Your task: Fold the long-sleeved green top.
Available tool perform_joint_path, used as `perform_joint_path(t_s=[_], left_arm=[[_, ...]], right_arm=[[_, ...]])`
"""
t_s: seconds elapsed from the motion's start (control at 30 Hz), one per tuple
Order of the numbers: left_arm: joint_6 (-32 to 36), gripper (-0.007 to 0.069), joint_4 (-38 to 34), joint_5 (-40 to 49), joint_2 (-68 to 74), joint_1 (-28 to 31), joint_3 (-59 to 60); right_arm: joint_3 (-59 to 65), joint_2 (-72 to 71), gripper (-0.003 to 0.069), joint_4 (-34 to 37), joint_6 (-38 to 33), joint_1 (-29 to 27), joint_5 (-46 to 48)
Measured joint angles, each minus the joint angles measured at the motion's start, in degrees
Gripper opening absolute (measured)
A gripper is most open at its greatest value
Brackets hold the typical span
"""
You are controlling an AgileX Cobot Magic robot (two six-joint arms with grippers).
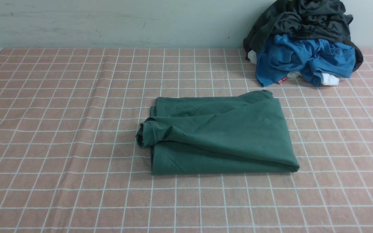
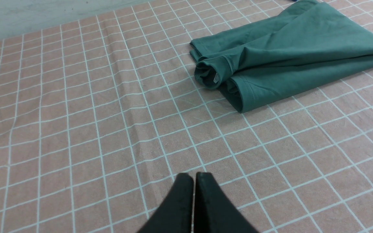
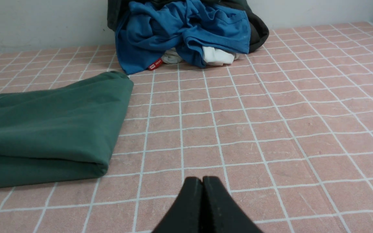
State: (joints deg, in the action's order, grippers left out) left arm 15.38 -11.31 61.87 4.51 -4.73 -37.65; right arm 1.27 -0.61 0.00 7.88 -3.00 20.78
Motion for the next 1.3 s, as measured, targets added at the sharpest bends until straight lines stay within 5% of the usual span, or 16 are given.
perform_joint_path(t_s=[0.93, 1.03, 1.17, 1.3], left_arm=[[0.0, -0.0003, -0.1, -0.4, 0.0, 0.0, 1.2], [0.0, -0.0003, -2.2, -5.4, 0.0, 0.0, 4.6], [0.0, -0.0003, -5.3, -26.0, 0.0, 1.0, 14.6], [-0.2, -0.0003, 0.4, -41.1, -0.4, 3.3, 25.5]], right_arm=[[0.0, 0.0, -0.0014, 0.0, -0.1, 0.1, 0.0], [0.0, 0.0, -0.0014, 0.0, -0.1, 0.1, 0.0], [0.0, 0.0, -0.0014, 0.0, -0.1, 0.1, 0.0], [0.0, 0.0, -0.0014, 0.0, -0.1, 0.1, 0.0]])
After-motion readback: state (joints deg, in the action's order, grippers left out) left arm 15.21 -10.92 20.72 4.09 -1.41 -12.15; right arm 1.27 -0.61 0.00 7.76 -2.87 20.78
